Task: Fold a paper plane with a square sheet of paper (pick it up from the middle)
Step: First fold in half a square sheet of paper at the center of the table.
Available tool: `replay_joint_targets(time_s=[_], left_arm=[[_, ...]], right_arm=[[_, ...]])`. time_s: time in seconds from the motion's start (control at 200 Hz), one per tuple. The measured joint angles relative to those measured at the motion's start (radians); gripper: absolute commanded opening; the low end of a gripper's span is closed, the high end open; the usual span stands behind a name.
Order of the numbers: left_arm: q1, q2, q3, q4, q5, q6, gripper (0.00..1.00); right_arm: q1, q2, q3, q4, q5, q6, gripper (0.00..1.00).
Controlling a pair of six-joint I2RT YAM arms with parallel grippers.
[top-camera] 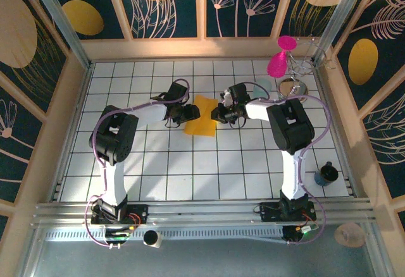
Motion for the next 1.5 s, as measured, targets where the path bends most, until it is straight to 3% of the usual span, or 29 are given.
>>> replay_joint_targets(time_s=[0.325,0.676,1.271,1.502], left_arm=[[0.0,0.0,0.002,0.005,0.041,-0.014,0.51],[0.0,0.0,0.003,0.042,0.106,-0.064,0.51],[0.0,0.0,0.003,0.07,0.138,-0.094,0.5],[0.0,0.0,0.003,0.074,0.139,-0.099,0.49]], right_arm=[[-0.036,-0.117,-0.156,0.228,-0.098,0.182,0.35],[-0.037,-0.121,-0.183,0.456,-0.132,0.385,0.44],[-0.041,-0.048,-0.184,0.496,-0.126,0.476,0.47],[-0.041,-0.017,-0.184,0.554,-0.151,0.517,0.42]])
